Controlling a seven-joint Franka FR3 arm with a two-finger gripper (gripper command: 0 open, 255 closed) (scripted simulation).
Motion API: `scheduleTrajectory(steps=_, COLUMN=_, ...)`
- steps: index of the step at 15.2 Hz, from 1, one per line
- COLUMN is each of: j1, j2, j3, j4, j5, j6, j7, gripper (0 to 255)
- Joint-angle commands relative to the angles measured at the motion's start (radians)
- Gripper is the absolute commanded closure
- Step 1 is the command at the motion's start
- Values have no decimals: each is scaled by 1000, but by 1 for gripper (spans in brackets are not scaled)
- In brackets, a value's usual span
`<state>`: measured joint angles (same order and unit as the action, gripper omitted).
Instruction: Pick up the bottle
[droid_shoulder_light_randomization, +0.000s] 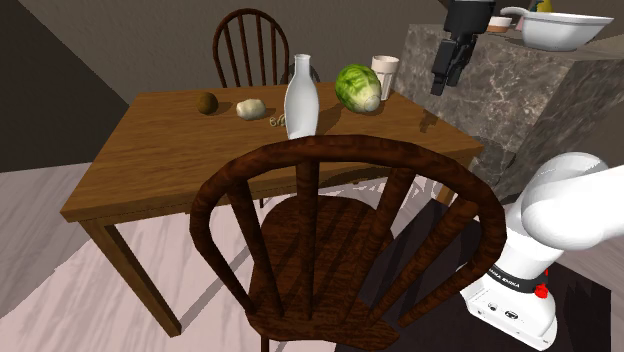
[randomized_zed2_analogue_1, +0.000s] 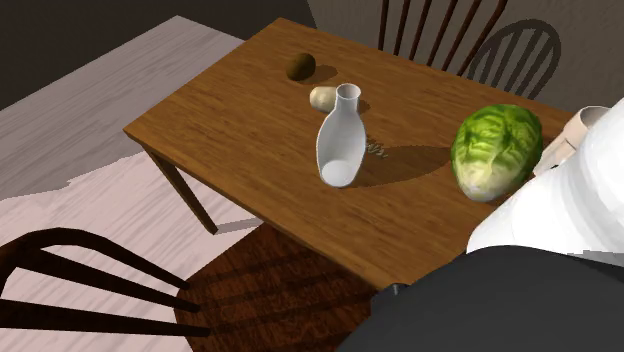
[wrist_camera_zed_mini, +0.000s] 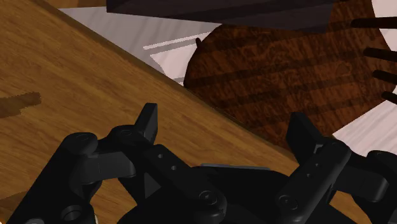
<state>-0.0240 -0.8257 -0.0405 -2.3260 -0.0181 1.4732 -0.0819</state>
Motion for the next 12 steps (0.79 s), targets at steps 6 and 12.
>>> scheduleTrajectory(steps=6, j1=17, j2=191, j3=25, j4=126, j5=20, j6=71, j7=22, gripper=0)
scheduleTrajectory(steps=12, j1=31, j2=419, j3=52, j4=318, j5=33, j6=115, j7=47, gripper=0)
